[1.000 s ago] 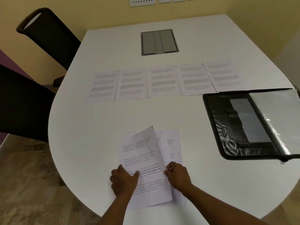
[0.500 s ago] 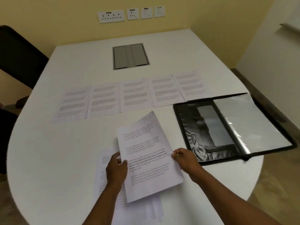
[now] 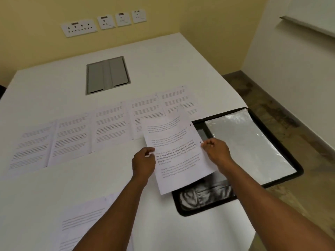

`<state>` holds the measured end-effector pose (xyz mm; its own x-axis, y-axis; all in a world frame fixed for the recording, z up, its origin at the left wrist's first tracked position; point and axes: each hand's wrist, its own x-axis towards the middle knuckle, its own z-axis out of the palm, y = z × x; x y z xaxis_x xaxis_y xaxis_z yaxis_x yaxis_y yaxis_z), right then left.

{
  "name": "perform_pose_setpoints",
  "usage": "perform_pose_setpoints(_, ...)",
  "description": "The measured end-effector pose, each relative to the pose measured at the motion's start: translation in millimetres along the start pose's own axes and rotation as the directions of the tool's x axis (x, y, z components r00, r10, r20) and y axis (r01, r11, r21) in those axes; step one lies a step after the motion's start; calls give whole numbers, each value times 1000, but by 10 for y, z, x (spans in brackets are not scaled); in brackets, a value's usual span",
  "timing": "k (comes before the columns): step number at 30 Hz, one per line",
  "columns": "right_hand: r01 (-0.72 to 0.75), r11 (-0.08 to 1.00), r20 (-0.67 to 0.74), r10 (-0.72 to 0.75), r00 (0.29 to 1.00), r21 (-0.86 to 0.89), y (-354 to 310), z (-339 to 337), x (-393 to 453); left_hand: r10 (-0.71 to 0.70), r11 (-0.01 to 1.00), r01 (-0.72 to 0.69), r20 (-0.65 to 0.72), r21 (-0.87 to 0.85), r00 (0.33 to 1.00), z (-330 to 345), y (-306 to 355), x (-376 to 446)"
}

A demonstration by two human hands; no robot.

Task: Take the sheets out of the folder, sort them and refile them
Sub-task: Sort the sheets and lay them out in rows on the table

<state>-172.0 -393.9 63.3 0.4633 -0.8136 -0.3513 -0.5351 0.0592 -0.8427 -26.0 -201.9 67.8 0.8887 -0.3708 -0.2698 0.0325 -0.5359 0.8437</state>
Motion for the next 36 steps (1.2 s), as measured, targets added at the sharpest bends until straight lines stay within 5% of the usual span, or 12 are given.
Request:
perform_pose_setpoints(22,105,931,-222,-191,956,-349,-268,-878,3393,149,984,-167,220,65,964,2372,1175,2506)
perform_pose_setpoints(36,37,841,-239,-196,951,-540,-71,-924,4269,357,857,-421,248,296,901,2836,1159,3177)
